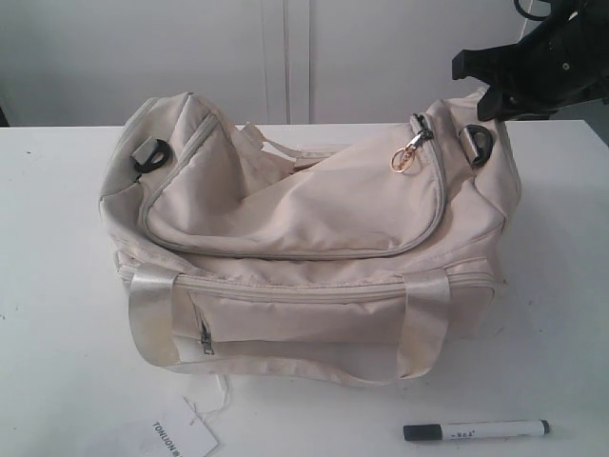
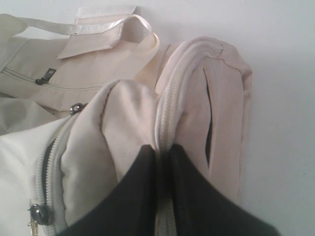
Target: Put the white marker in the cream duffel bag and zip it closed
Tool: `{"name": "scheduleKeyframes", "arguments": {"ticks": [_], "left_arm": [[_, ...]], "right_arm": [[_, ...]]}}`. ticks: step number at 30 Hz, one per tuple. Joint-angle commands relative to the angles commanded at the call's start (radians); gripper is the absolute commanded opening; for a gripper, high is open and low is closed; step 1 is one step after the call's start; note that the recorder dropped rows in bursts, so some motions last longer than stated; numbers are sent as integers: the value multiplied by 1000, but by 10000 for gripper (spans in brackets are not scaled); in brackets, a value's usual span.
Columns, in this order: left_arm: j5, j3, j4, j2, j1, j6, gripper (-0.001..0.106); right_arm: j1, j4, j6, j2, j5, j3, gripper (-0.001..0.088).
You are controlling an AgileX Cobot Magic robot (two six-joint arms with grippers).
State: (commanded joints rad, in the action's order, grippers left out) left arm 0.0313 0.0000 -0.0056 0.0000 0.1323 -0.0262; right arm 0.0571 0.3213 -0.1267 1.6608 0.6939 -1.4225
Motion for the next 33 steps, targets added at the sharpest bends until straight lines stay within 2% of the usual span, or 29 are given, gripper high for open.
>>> {"name": "scheduleKeyframes", "arguments": {"ticks": [4, 18, 26, 31, 33], "left_arm": [[-60, 0, 0, 0, 0, 0, 0], [-74, 0, 0, 0, 0, 5, 0], [-198, 0, 0, 0, 0, 5, 0], [-177, -9, 0, 0, 0, 32, 0], [-89, -63, 0, 0, 0, 32, 0]], "right_arm": [[0, 0, 0, 0, 0, 0, 0], [0, 0, 0, 0, 0, 0, 0], [0, 0, 0, 0, -2, 0, 0], [0, 0, 0, 0, 0, 0, 0], [0, 0, 0, 0, 0, 0, 0]]}}
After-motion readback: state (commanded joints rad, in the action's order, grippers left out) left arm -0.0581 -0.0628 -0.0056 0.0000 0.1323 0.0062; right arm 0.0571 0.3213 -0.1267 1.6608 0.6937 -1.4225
